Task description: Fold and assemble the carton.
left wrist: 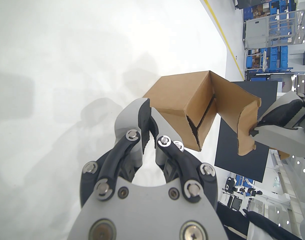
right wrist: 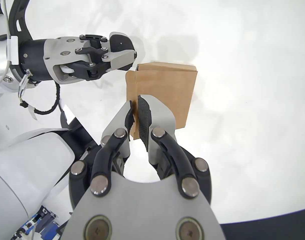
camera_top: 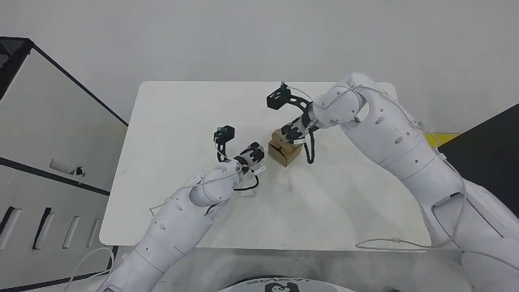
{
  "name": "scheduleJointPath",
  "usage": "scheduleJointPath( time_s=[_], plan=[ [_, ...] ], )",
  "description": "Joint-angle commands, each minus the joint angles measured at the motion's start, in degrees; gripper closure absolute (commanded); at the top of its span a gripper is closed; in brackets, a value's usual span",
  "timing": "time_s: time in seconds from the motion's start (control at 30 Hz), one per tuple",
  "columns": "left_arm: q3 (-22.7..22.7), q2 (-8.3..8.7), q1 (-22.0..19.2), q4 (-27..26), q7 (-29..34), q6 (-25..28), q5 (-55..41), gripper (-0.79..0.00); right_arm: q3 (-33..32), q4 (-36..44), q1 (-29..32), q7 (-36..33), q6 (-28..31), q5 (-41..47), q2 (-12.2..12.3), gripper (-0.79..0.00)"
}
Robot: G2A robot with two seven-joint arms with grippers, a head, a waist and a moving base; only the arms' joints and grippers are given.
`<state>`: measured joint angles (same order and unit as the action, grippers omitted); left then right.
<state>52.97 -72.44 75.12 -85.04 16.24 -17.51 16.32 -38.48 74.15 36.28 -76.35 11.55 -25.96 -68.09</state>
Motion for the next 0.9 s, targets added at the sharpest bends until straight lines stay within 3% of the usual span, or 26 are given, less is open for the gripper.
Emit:
scheduleJointPath(
  time_s=[0.0,0.57,0.87],
  plan=[
    [0.00,0.00,0.00,0.00,0.00,0.00,0.00,0.000,0.53,0.39,-0.26,0.08,0.37,-1.17,-0.12,-0.099],
    [0.00,0.00,0.00,0.00,0.00,0.00,0.00,0.000,3.63,3.54,-0.48,-0.90,1.06,-8.25,-0.84,-0.108],
    [0.00,0.00,0.00,0.00,0.00,0.00,0.00,0.000,3.57,3.87,-0.43,-2.38,1.45,-7.96,-0.98,-0.188]
  ],
)
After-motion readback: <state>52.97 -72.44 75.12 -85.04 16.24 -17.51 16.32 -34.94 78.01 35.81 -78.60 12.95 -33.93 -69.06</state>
